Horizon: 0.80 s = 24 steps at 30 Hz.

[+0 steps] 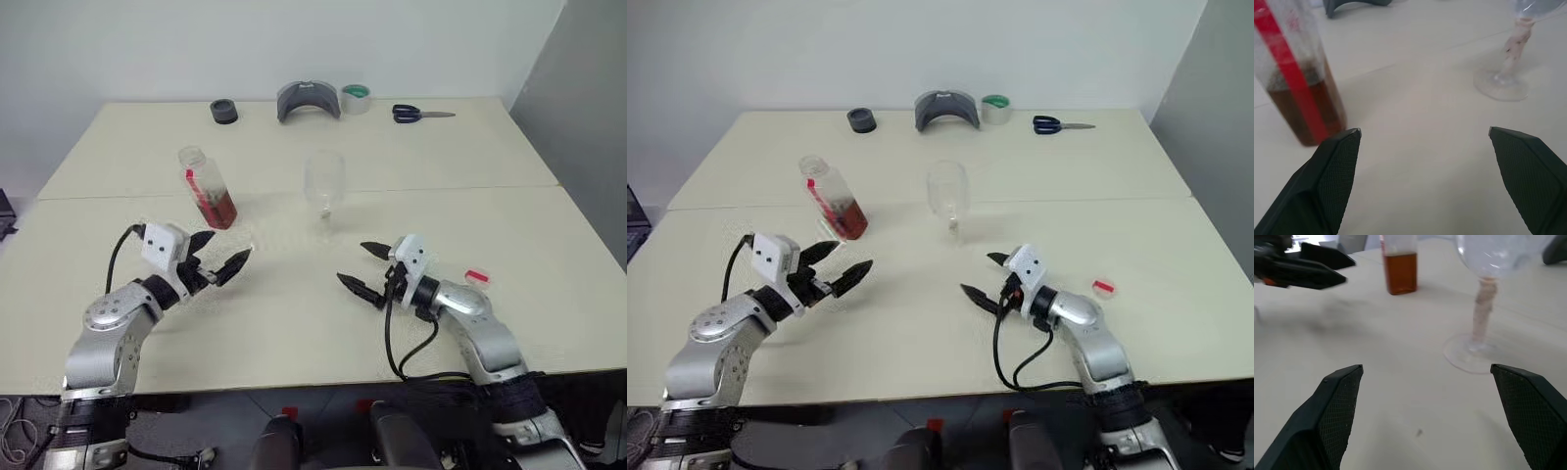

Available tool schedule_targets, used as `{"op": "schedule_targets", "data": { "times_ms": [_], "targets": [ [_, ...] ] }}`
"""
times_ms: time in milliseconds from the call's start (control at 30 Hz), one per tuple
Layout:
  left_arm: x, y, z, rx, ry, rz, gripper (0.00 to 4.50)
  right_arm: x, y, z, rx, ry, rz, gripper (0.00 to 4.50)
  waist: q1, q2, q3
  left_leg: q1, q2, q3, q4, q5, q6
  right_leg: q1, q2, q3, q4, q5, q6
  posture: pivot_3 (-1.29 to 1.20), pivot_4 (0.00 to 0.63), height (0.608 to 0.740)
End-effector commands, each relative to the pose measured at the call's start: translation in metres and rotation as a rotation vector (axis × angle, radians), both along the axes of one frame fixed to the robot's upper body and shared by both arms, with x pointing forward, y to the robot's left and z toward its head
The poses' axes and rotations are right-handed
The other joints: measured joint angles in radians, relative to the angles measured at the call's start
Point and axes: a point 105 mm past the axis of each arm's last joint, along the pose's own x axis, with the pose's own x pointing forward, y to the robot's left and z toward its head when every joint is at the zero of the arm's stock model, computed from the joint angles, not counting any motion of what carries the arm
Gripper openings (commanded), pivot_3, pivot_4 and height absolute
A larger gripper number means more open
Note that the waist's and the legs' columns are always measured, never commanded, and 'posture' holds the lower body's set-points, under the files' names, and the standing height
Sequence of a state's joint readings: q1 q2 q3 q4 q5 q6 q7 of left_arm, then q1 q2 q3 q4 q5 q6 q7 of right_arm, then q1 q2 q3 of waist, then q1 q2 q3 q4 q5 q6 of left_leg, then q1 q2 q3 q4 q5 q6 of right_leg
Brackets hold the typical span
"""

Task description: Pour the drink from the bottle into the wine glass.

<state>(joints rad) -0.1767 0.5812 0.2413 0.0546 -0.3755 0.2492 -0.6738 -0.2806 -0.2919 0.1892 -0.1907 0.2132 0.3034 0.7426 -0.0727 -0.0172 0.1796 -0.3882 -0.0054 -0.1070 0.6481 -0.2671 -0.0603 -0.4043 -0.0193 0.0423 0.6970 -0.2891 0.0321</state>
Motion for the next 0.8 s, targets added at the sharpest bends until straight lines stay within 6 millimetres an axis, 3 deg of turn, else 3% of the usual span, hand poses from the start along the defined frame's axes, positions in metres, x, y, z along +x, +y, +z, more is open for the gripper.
{"op": "schedule_targets", "data": {
  "times_ms": [33,333,800],
  "targets": [
    [0.013,0.013,0.009,0.015,-0.073,0.058,4.5,-0.016,0.008,0.019,0.007,-0.062,0.05,4.44,0.011,0.0,0.0,0.0,0.0,0.0,0.0,0.0,0.0,0.0,0.0,0.0,0.0,0.0,0.0,0.0,0.15,0.74],
    [0.046,0.025,0.017,0.036,-0.11,0.095,4.5,-0.027,0.025,0.03,0.026,-0.062,0.093,4.44,0.022,-0.001,-0.001,-0.001,-0.001,0.0,0.0,0.0,0.0,0.0,-0.001,-0.001,-0.001,0.0,0.0,0.0,0.15,0.74],
    [0.079,0.013,0.04,0.052,-0.148,0.093,4.5,-0.022,0.026,0.033,0.024,-0.066,0.094,4.44,0.019,-0.002,-0.001,-0.001,-0.001,0.0,0.0,0.0,0.0,0.0,0.0,-0.001,-0.001,0.0,0.0,0.0,0.15,0.74]
  ]
}}
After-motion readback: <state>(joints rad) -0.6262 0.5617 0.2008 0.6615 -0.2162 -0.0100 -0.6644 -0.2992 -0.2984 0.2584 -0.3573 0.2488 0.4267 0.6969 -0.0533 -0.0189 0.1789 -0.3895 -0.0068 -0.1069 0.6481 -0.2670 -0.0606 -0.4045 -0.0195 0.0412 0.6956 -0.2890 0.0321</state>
